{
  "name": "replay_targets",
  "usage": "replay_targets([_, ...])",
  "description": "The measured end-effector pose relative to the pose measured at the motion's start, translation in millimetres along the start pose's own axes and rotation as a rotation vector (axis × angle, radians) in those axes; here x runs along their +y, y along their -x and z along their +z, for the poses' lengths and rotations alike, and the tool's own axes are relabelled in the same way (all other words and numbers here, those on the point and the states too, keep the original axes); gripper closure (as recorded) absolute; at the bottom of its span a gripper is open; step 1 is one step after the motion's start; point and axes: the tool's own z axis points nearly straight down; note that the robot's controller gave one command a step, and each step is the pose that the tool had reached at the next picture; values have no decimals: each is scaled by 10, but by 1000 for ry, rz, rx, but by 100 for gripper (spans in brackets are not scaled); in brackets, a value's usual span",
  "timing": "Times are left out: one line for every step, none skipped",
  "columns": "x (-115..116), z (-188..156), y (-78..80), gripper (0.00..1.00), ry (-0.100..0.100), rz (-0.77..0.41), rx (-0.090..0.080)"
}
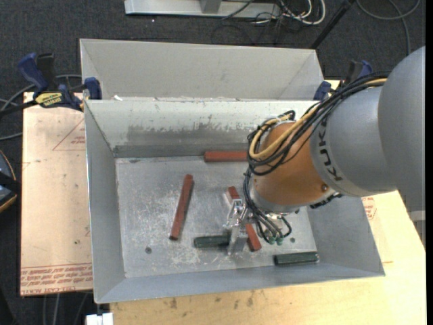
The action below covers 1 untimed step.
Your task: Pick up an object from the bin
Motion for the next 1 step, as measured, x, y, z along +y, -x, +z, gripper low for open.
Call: replay_targets([-23, -1590, 137, 100, -2, -32, 8])
